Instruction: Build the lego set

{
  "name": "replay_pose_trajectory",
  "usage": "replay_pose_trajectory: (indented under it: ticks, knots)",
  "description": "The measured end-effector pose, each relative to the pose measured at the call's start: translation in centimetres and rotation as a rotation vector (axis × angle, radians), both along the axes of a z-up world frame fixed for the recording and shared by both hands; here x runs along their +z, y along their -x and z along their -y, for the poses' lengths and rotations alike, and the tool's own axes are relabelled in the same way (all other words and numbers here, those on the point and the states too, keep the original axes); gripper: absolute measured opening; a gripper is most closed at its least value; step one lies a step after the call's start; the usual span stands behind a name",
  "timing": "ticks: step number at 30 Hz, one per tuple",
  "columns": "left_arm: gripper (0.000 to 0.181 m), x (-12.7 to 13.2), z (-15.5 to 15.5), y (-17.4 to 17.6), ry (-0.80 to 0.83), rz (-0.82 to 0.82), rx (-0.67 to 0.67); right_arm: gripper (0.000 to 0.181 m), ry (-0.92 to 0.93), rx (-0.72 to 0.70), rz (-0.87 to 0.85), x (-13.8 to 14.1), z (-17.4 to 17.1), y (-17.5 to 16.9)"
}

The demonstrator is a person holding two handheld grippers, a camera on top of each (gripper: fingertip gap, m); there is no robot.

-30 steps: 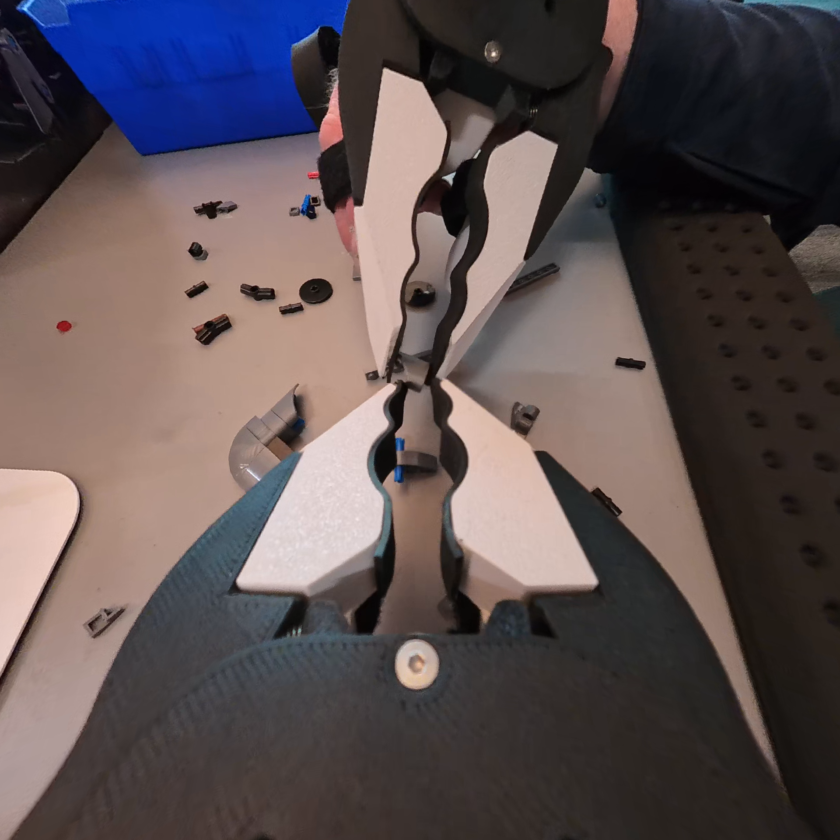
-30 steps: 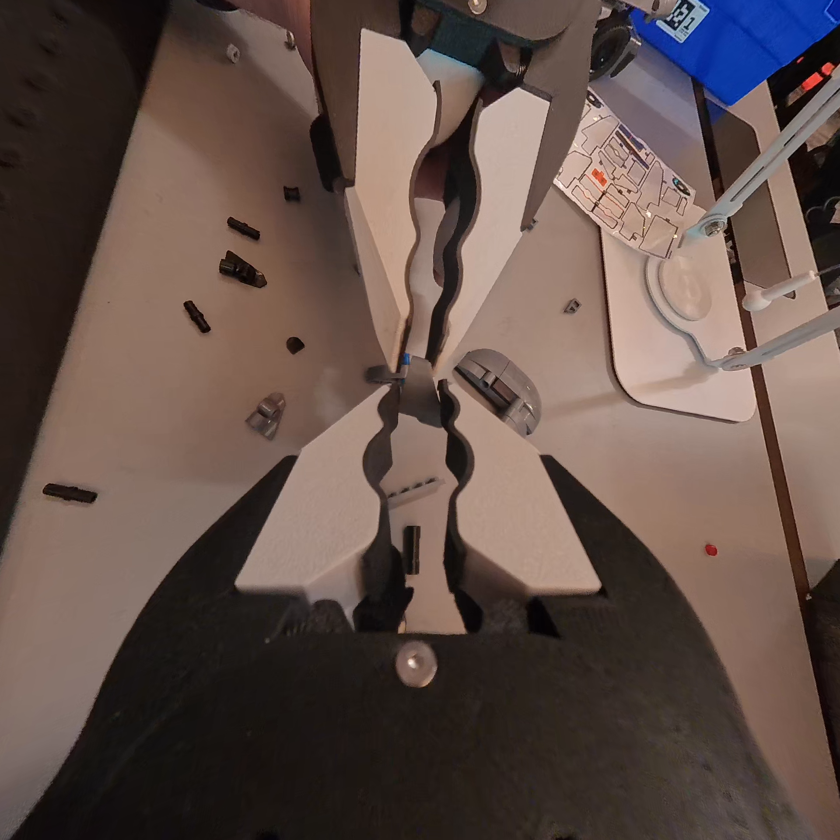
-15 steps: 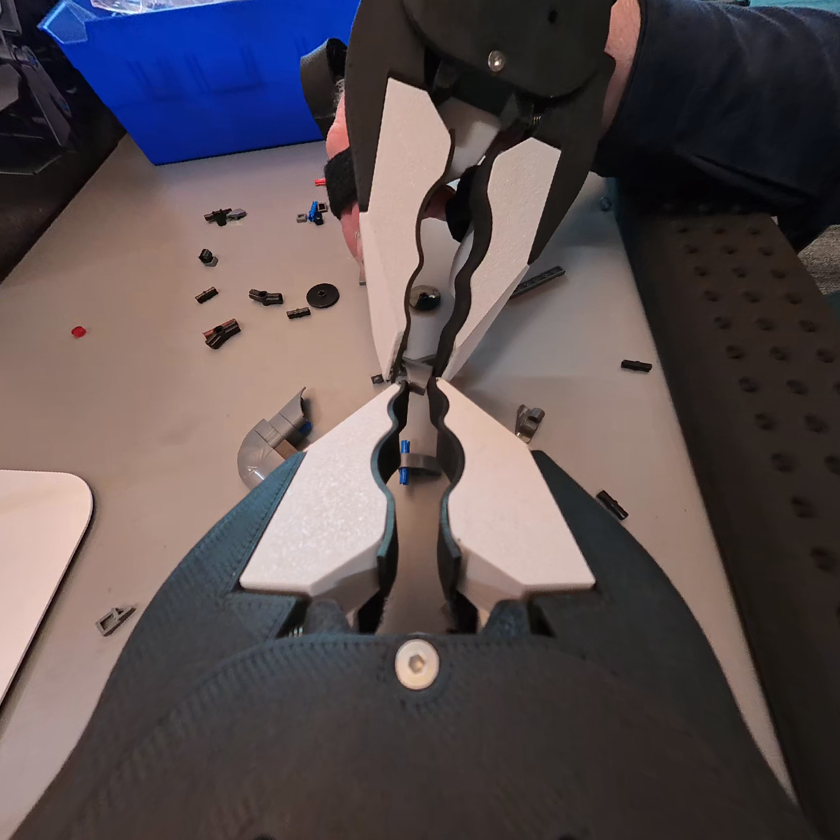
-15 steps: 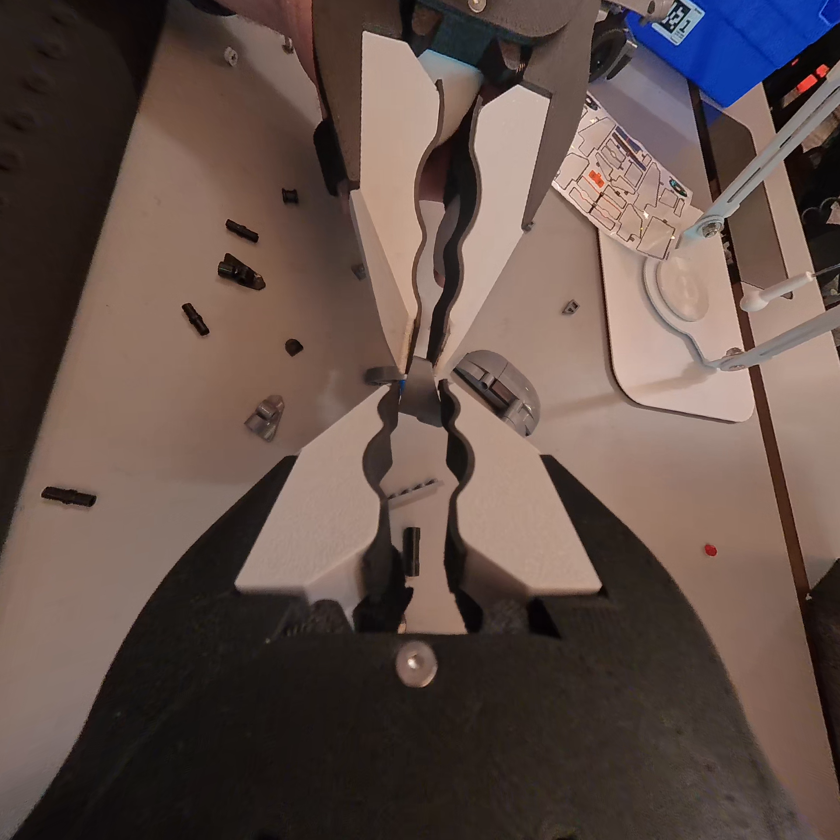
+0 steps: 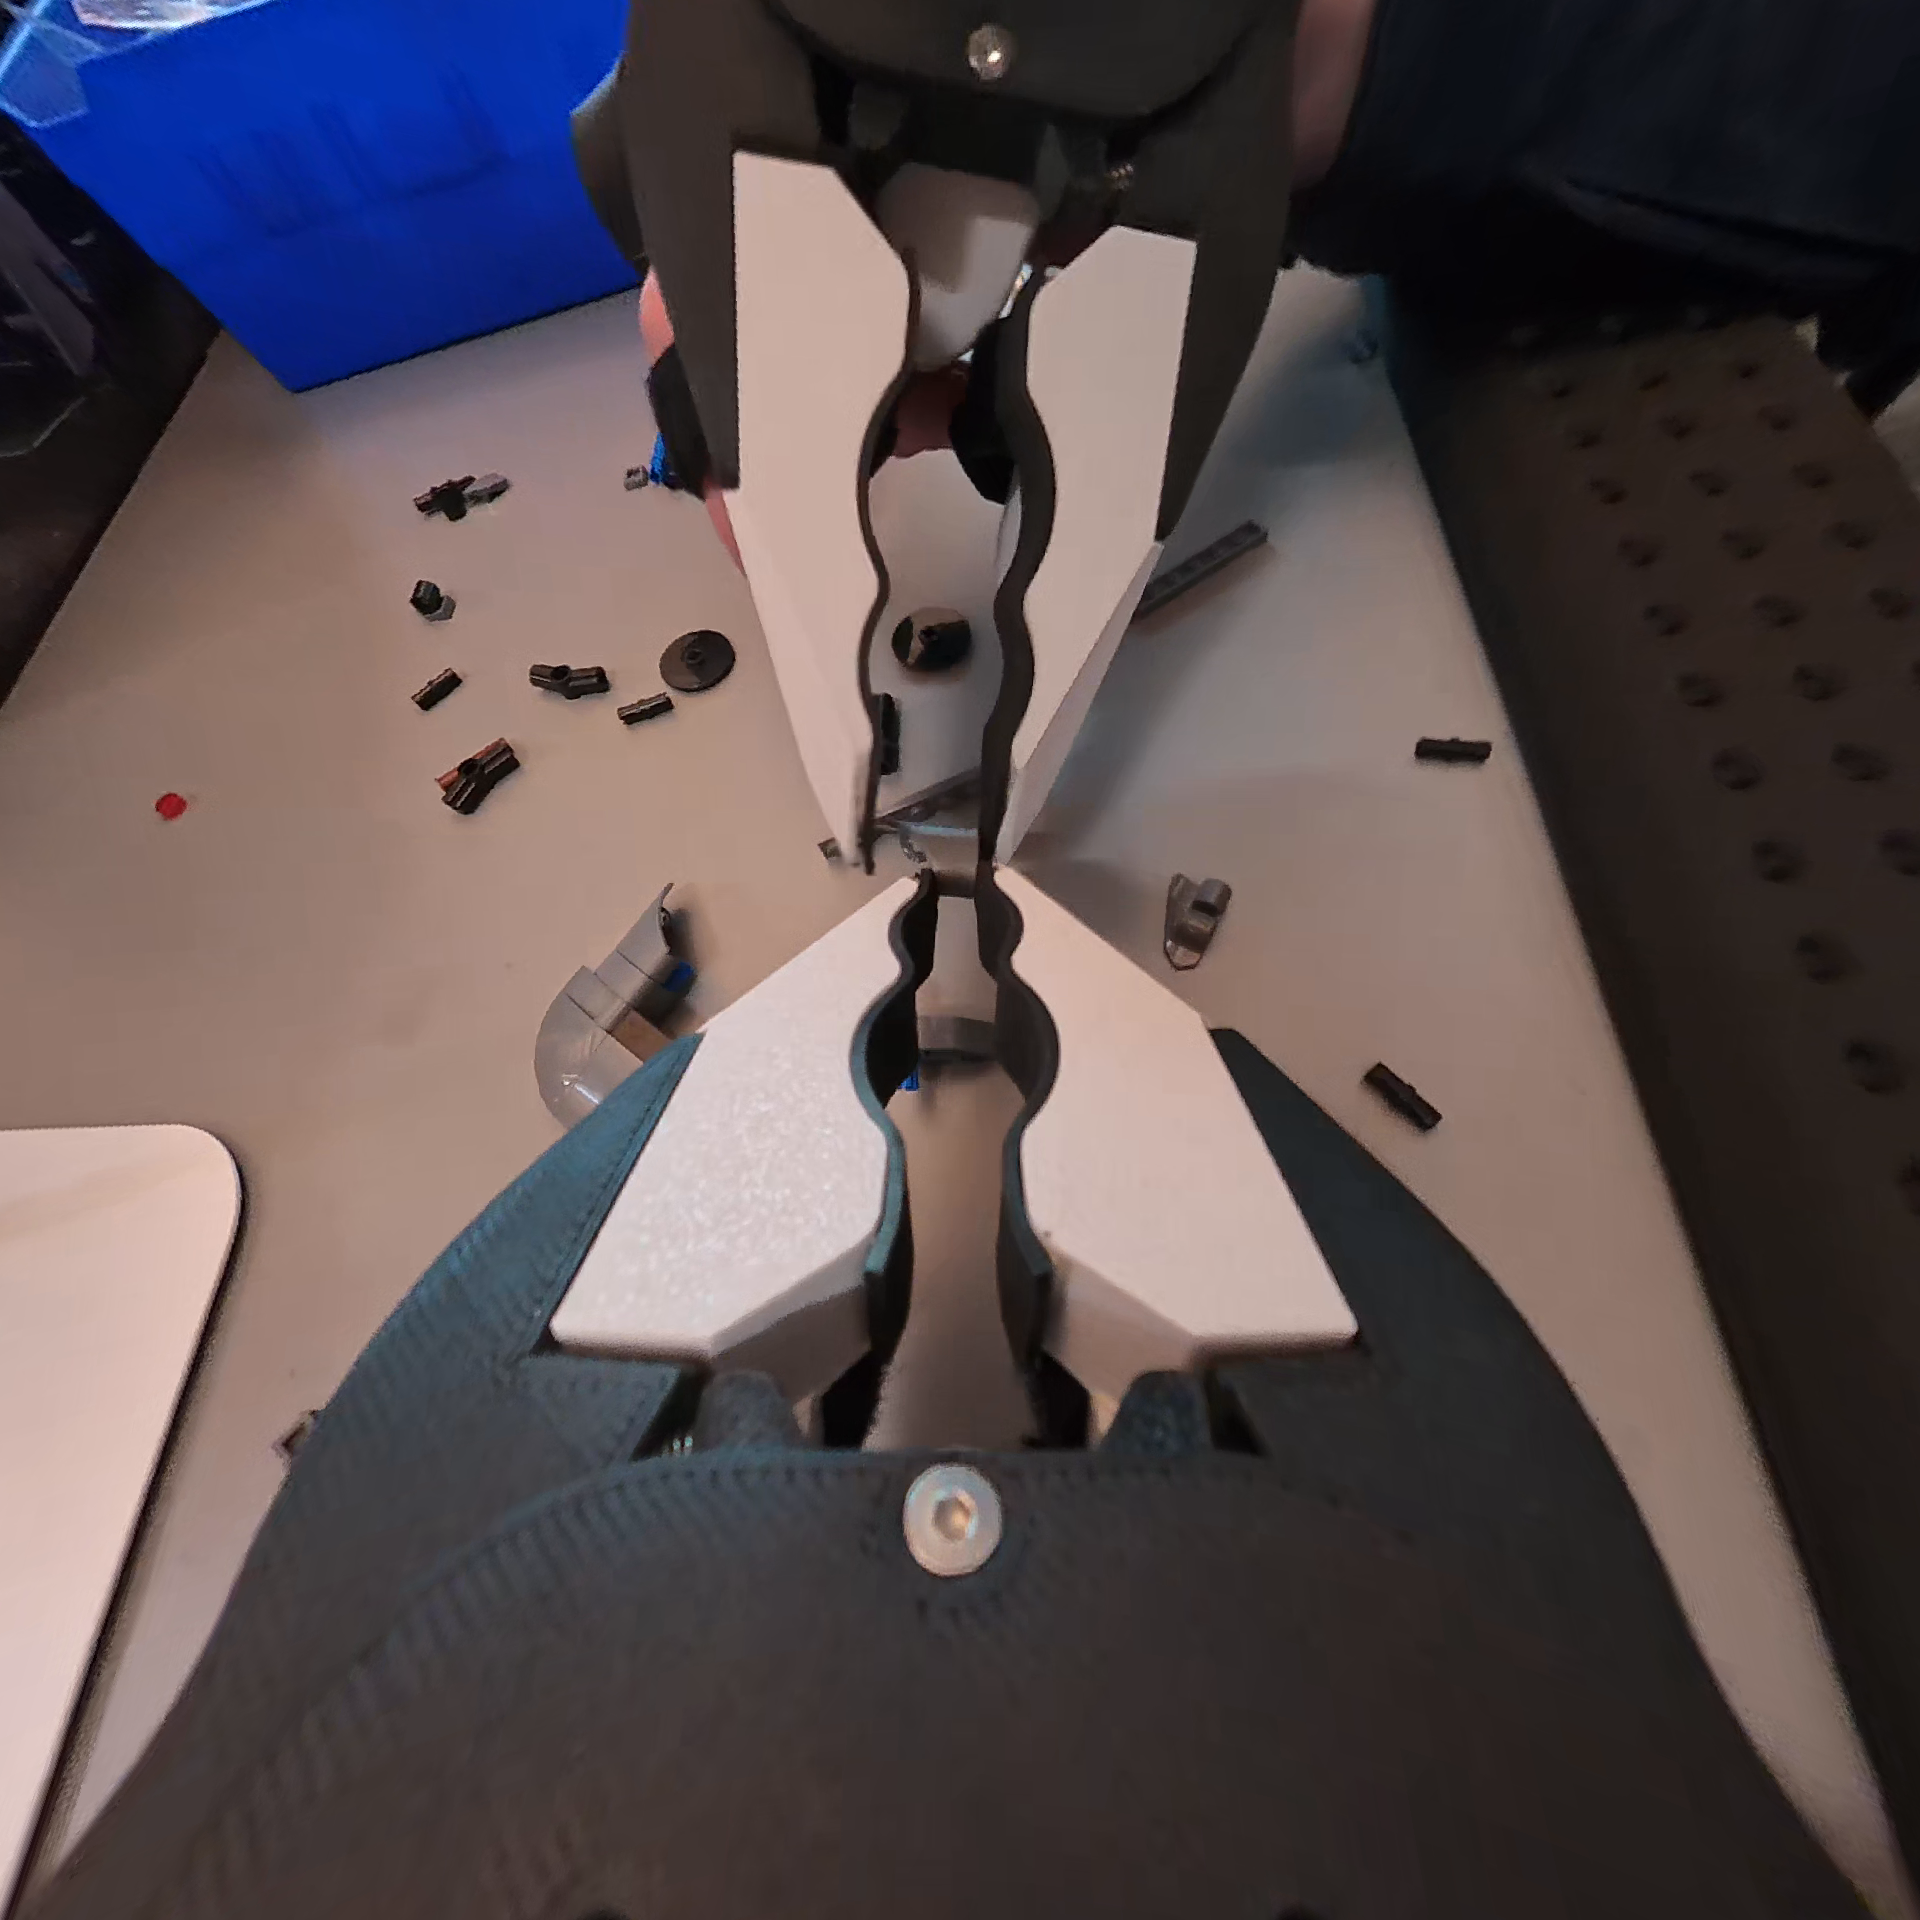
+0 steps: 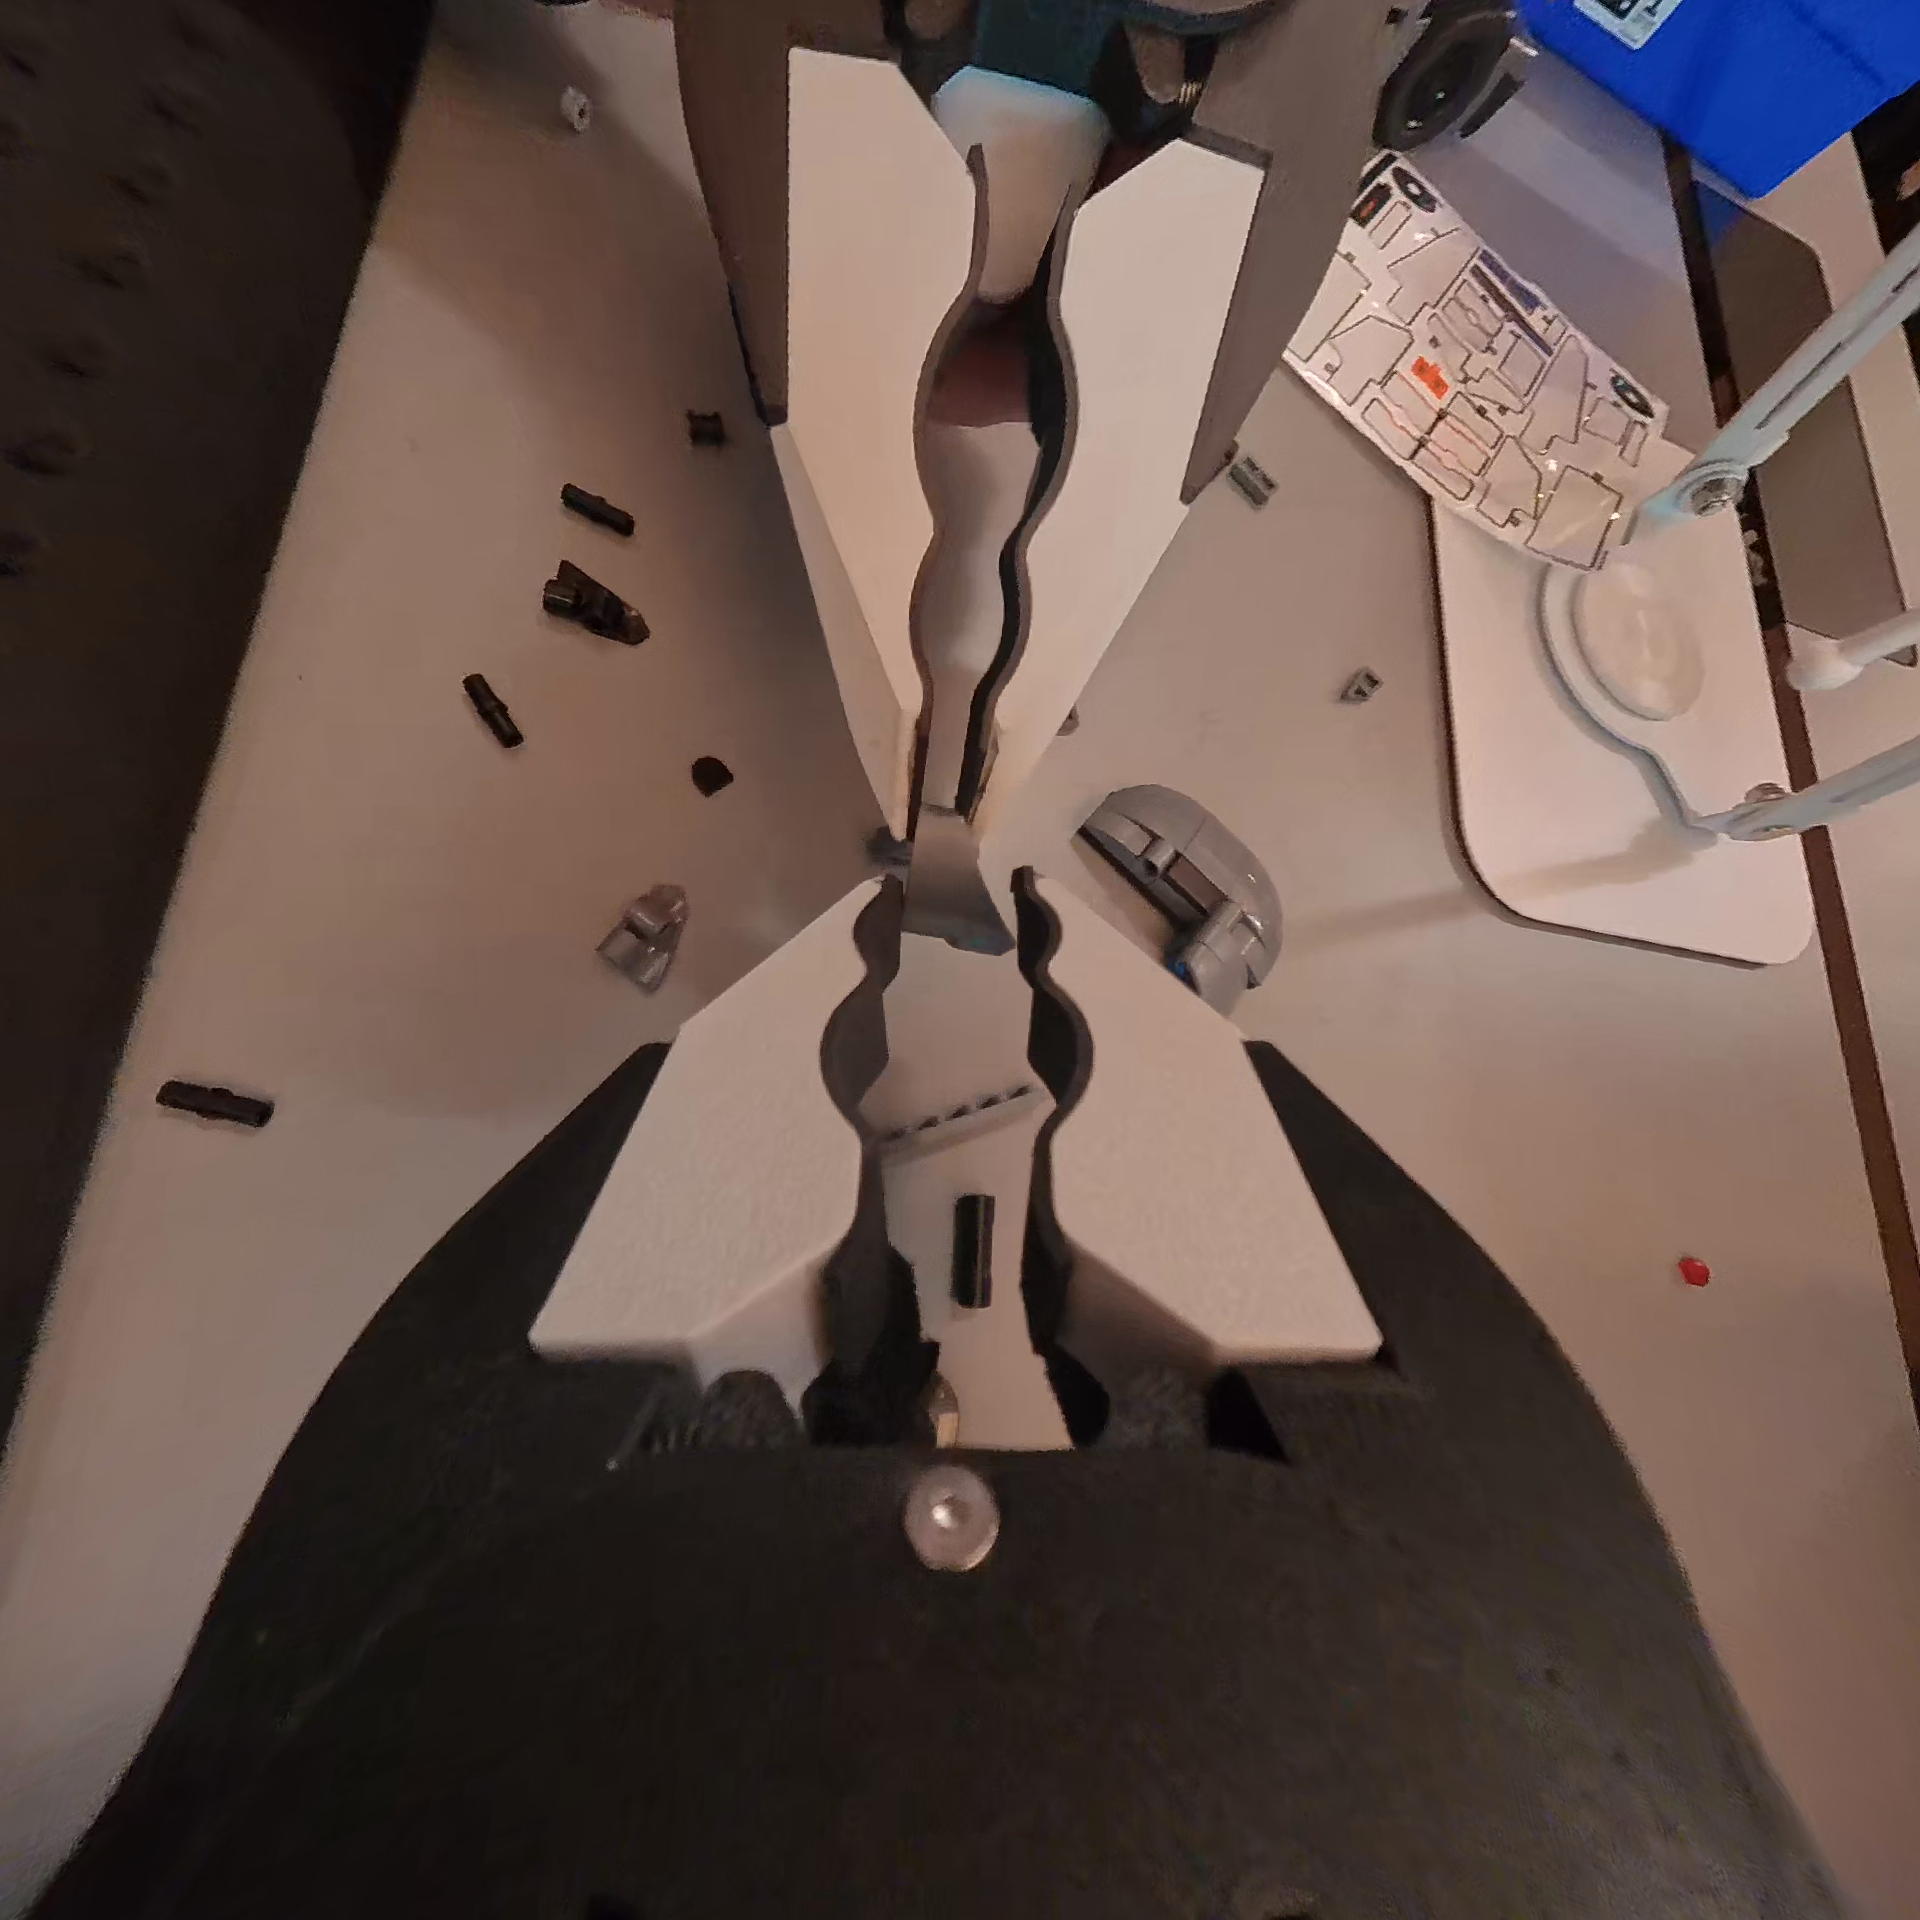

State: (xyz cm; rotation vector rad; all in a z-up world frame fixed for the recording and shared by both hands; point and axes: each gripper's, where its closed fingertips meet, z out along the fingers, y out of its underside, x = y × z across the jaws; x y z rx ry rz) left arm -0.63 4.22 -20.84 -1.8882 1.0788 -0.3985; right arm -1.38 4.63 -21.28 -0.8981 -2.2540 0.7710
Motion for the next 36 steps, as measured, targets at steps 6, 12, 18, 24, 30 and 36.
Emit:
replay_pose_trajectory:
  ticks: [6,12,18,24,30,36]
  knots:
    - [0.005,-0.2,0.1,-0.1,-0.008,-0.029,-0.011,0.016,0.001,0.014,0.016,-0.2,0.3,-0.2]
    - [0.007,-0.7,-0.2,0.5,-0.005,-0.068,0.018,0.016,0.010,-0.012,0.035,-0.6,-0.3,-0.2]
    - [0.020,-1.2,-0.3,1.3,0.022,-0.095,0.043,0.016,0.011,-0.045,0.066,-1.2,-0.9,-0.1]
    - [0.028,-2.4,-0.3,1.7,0.045,-0.171,0.053,0.016,0.016,-0.055,0.082,-1.4,-1.0,-0.2]
    - [0.021,-3.4,-0.1,1.6,0.066,-0.237,0.042,0.016,0.051,-0.063,0.081,-1.3,-0.8,-0.1]
    - [0.017,-3.9,-0.2,1.5,0.060,-0.285,0.038,0.016,0.063,-0.080,0.082,-1.4,-1.2,0.0]
